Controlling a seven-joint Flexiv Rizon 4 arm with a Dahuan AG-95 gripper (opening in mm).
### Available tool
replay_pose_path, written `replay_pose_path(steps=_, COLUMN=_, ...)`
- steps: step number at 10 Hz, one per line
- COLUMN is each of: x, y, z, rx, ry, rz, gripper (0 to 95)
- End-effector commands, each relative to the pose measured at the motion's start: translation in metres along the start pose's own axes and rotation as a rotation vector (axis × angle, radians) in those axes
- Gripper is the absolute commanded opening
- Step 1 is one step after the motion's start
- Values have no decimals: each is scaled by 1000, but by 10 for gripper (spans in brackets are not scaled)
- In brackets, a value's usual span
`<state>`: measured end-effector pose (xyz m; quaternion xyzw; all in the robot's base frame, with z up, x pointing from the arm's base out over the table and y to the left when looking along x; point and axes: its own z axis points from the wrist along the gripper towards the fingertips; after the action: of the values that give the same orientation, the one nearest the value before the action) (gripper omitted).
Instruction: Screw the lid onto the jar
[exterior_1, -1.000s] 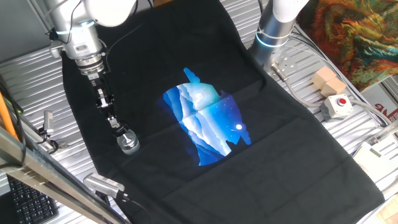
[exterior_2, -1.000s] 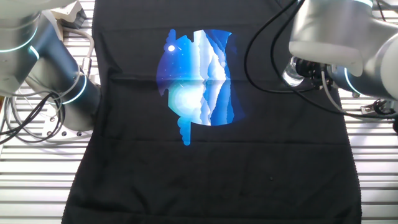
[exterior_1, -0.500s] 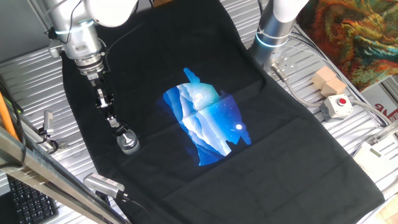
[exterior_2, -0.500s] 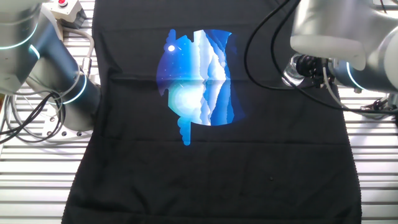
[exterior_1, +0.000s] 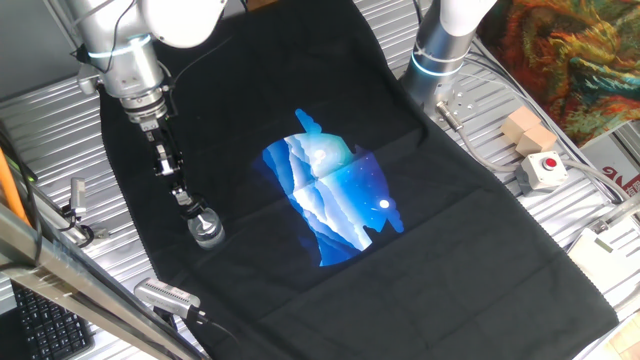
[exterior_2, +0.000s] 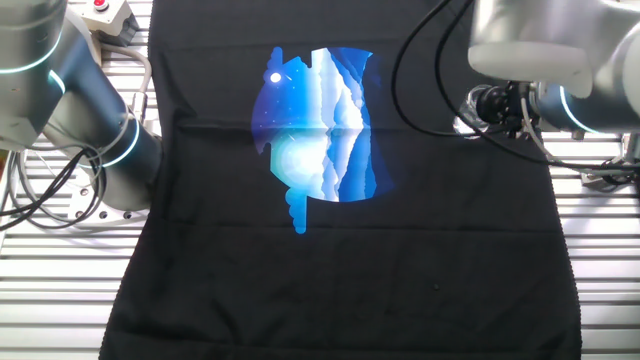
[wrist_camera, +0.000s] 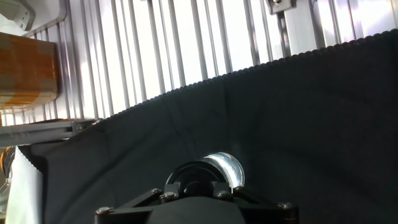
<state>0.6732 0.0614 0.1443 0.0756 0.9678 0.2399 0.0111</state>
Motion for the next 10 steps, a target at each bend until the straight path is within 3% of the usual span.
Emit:
replay_pose_path(steps=1, x=1, y=1, z=-2, rx=19, ry=3, rz=3, gripper=0)
replay_pose_path(steps=4, x=1, y=5, z=-7, rx=41, ry=-3, rz=12, gripper=0)
replay_pose_path(steps=10, x=3, y=9, z=-7, rx=117, ry=-25, rz=21, gripper=0)
